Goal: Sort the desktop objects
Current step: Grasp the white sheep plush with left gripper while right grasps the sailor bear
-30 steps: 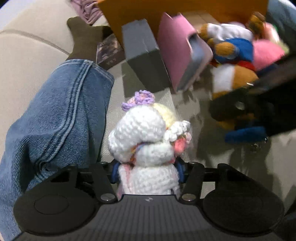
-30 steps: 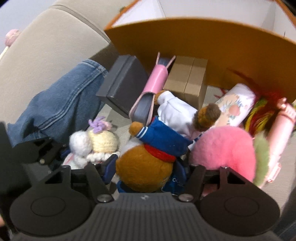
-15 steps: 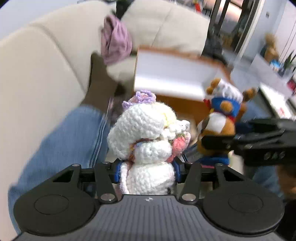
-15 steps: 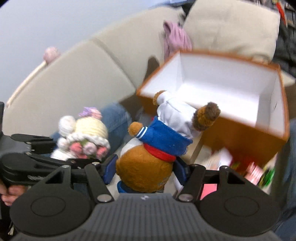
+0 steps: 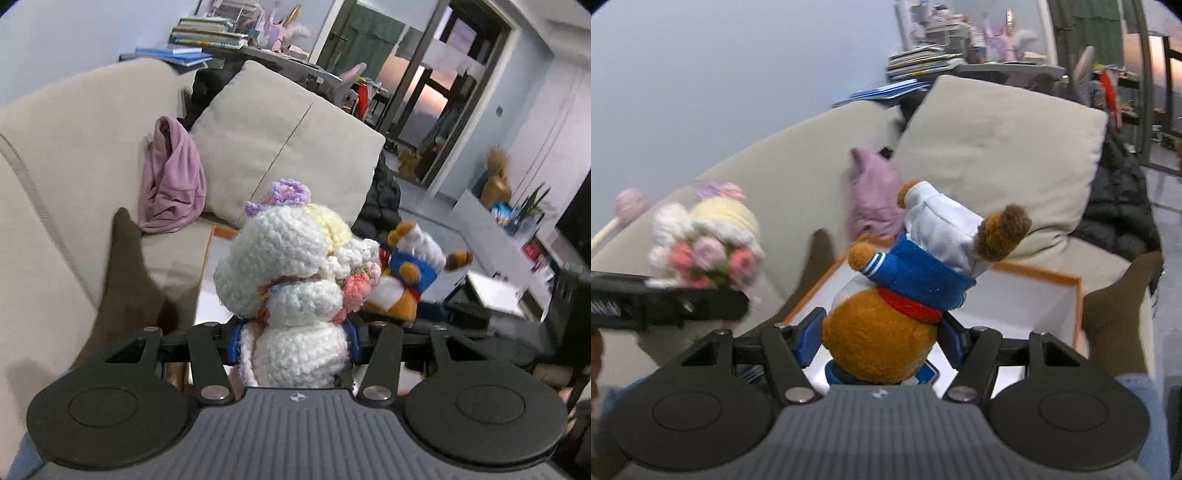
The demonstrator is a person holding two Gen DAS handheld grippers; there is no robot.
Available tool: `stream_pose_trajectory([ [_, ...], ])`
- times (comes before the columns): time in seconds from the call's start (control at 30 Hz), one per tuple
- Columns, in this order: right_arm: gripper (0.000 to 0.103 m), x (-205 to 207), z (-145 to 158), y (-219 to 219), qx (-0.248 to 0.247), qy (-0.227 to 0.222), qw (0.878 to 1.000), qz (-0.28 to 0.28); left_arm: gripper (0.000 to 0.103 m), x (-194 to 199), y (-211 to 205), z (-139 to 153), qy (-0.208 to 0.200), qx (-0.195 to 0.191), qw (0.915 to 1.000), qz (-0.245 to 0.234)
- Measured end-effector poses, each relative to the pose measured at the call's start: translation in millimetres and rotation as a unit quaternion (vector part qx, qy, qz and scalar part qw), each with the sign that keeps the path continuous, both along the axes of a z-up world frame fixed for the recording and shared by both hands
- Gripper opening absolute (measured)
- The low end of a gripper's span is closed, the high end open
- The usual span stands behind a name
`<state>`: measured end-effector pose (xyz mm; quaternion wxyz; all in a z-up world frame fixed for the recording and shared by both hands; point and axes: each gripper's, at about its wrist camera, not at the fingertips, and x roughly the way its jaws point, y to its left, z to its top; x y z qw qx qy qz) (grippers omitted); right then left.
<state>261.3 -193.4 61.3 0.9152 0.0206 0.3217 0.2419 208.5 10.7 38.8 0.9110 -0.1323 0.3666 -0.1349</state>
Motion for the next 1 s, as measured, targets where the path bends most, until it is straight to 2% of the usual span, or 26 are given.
stream_pose_trajectory([
  [0.07, 0.066, 15.4, -7.7, 1.7, -0.009, 0.008, 1.0, -0.001, 0.058, 21.1, -2.6, -9.0, 0.008, -0.003, 0.9999, -0.007],
  [0.2, 0.066, 41.7, -34.2, 6.4, -0.016, 0.058, 0.998, 0.017, 0.058, 55.7, -15.1, -39.7, 0.051, 0.028, 0.9982, -0.013],
  [0.33, 0.066, 61.7, -69.3, 18.6, -0.029, 0.124, 0.99, 0.058, 0.058, 68.5, -18.3, -72.7, 0.117, 0.061, 0.9912, -0.011],
  [0.5, 0.066, 78.0, -96.5, 32.8, -0.046, 0.169, 0.979, 0.108, 0.059, 78.0, -18.1, -97.0, 0.154, 0.09, 0.9839, -0.008],
  [0.63, 0.067, 83.3, -104.5, 41.8, -0.043, 0.19, 0.972, 0.132, 0.06, 80.7, -21.9, -100.7, 0.156, 0.11, 0.9814, -0.018],
  [0.77, 0.071, 78.0, -106.8, 46.5, -0.038, 0.202, 0.969, 0.137, 0.068, 78.9, -26.9, -99.7, 0.16, 0.13, 0.9782, -0.027],
  [0.87, 0.076, 75.5, -107.3, 46.8, -0.04, 0.199, 0.97, 0.136, 0.072, 74.5, -24.9, -95.5, 0.155, 0.127, 0.9791, -0.034],
  [1.0, 0.077, 71.8, -107.4, 42.4, -0.033, 0.208, 0.969, 0.127, 0.073, 64.7, -12.6, -76.1, 0.131, 0.103, 0.9857, -0.026],
])
